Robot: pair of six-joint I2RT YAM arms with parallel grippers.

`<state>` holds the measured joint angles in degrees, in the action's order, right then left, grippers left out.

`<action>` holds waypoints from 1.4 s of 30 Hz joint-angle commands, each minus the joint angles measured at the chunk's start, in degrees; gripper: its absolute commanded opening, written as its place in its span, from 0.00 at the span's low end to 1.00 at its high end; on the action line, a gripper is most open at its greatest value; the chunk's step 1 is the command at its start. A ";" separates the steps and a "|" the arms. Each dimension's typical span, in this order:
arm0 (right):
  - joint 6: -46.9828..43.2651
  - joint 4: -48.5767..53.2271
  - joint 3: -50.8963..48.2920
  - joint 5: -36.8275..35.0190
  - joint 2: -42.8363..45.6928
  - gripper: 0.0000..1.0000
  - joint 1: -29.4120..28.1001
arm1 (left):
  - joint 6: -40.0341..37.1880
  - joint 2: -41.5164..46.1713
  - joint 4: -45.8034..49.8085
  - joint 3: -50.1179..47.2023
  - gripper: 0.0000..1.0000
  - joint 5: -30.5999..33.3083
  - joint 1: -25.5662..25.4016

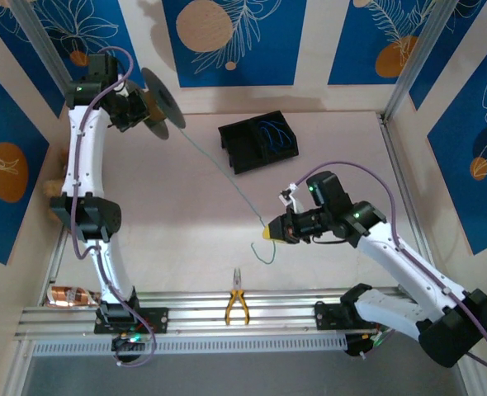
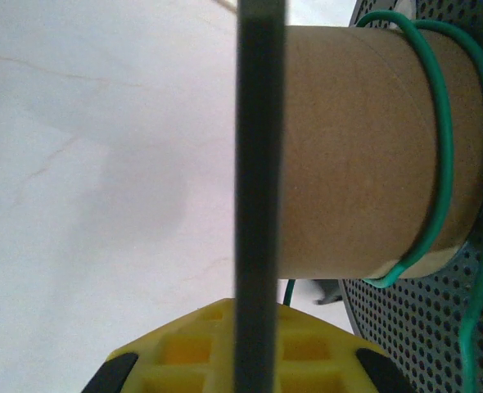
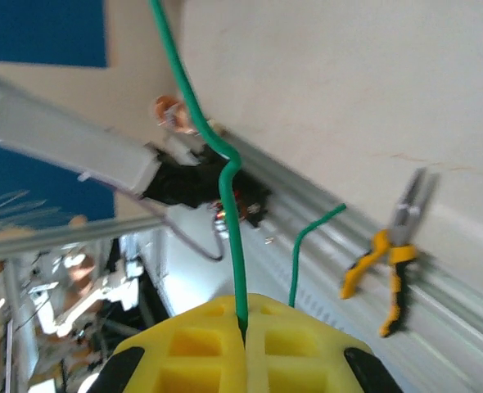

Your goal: Wrap the cables

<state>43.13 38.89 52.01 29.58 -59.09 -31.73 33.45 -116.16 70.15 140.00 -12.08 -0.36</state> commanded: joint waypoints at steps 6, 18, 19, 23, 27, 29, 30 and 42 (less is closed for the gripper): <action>-4.27 10.02 -1.73 -14.47 -5.50 0.00 6.17 | 6.67 11.70 -19.85 -9.49 0.00 -17.89 2.30; -11.11 8.80 1.51 -20.58 -12.97 0.00 19.00 | -6.38 26.59 -18.76 -27.91 0.00 -29.58 -0.87; -11.47 8.66 2.01 -20.62 -13.50 0.00 20.02 | -7.44 28.09 -19.07 -30.06 0.00 -30.41 -1.24; -12.98 8.34 3.65 -21.11 -15.48 0.00 24.27 | -12.67 31.95 -18.02 -35.47 0.00 -32.06 -2.50; -14.35 8.11 5.40 -20.95 -17.59 0.00 28.74 | -16.64 33.87 -16.92 -38.54 0.00 -33.32 -4.07; -14.73 7.93 6.27 -20.33 -18.76 0.00 30.80 | -19.04 34.72 -16.01 -39.27 0.00 -33.39 -5.90; -14.80 7.82 6.60 -20.06 -19.12 0.00 31.45 | -20.25 34.91 -15.28 -39.28 0.00 -33.19 -6.97; -15.18 7.15 8.02 -16.21 -20.40 0.00 36.51 | -33.76 36.16 -8.82 -40.84 0.00 -18.50 -25.05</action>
<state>28.56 44.73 58.52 11.07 -79.40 3.90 5.13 -82.87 61.32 99.15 -33.43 -23.05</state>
